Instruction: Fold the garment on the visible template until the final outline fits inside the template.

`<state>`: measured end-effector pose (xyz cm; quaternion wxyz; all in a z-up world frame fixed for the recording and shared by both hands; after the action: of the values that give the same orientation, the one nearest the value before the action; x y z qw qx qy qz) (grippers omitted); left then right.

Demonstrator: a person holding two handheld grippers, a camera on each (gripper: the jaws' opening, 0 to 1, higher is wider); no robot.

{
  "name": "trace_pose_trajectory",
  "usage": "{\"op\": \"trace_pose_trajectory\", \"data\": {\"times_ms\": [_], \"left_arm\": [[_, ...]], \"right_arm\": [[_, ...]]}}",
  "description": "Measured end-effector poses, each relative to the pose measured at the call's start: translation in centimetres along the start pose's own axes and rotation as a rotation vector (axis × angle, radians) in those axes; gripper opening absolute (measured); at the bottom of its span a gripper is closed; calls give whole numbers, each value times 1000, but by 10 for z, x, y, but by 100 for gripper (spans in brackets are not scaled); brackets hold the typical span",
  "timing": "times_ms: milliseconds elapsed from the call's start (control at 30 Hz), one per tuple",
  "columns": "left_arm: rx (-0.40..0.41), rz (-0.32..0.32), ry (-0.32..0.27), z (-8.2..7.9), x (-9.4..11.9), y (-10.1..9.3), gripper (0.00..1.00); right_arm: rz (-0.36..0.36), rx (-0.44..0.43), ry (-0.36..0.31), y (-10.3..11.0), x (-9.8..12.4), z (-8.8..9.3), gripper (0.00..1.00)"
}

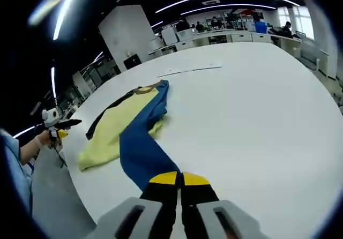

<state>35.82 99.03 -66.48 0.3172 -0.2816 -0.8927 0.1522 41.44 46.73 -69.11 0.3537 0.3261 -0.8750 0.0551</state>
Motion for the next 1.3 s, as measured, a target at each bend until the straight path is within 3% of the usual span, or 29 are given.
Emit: {"op": "trace_pose_trajectory", "data": {"times_ms": [433, 733, 1100, 1300], "left_arm": [[14, -5, -9, -2, -6, 2, 81], [24, -8, -3, -1, -12, 7, 81], [38, -17, 1, -1, -18, 13, 81], [47, -27, -1, 1, -19, 15, 80]], "right_arm": [[101, -5, 22, -31, 34, -5, 0], [178, 17, 25, -61, 52, -23, 0], [274, 39, 69, -104, 52, -45, 0], [313, 36, 132, -119, 40, -49, 0]]}}
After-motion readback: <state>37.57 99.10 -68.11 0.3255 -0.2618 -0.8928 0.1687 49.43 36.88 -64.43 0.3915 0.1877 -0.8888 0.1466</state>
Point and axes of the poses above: the point that each gripper's makers call its tool centre point, and the gripper's own axes: x roughly backward along the fingers, y roughly to its left, z roughly out of its underside, the point moved 7 cm from there along x, roughly backward along the fingers, and after that the axes turned 15 degrees about x, right-handed, at the moved point
